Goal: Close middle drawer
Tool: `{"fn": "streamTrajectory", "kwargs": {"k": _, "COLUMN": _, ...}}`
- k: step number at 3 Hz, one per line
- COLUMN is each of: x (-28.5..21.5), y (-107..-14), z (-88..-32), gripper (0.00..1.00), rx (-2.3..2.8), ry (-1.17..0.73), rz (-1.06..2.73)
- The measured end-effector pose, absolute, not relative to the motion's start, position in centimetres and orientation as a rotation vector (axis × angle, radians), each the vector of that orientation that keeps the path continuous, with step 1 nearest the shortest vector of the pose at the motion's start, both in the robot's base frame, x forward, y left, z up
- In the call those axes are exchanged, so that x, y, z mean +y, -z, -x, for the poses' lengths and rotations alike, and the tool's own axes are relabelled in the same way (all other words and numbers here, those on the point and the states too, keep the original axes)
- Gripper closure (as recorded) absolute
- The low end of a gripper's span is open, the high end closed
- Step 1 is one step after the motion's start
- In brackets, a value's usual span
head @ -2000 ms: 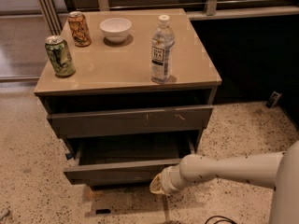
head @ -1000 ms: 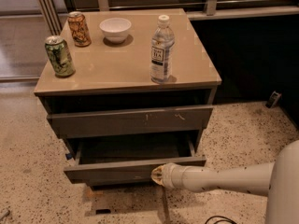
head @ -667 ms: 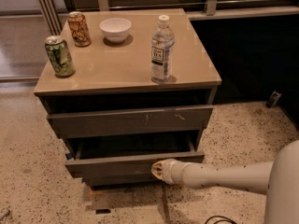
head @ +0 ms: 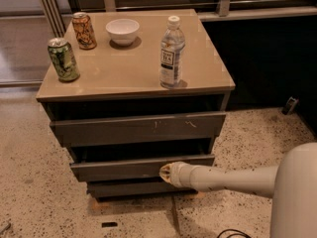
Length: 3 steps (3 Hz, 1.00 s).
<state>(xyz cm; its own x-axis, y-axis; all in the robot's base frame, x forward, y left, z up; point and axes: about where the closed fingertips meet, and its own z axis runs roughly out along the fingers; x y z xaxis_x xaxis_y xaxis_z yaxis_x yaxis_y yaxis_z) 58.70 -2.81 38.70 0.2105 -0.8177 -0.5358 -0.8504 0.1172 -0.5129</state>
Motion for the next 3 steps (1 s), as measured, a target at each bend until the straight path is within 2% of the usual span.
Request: {"fn": "streamTrajectory", "kwargs": {"k": 3, "x": -2.3, "y": -38.8, "z": -62.5, "gripper": 1.00, "rx": 1.602, "ry": -0.091, "rz": 1.715}}
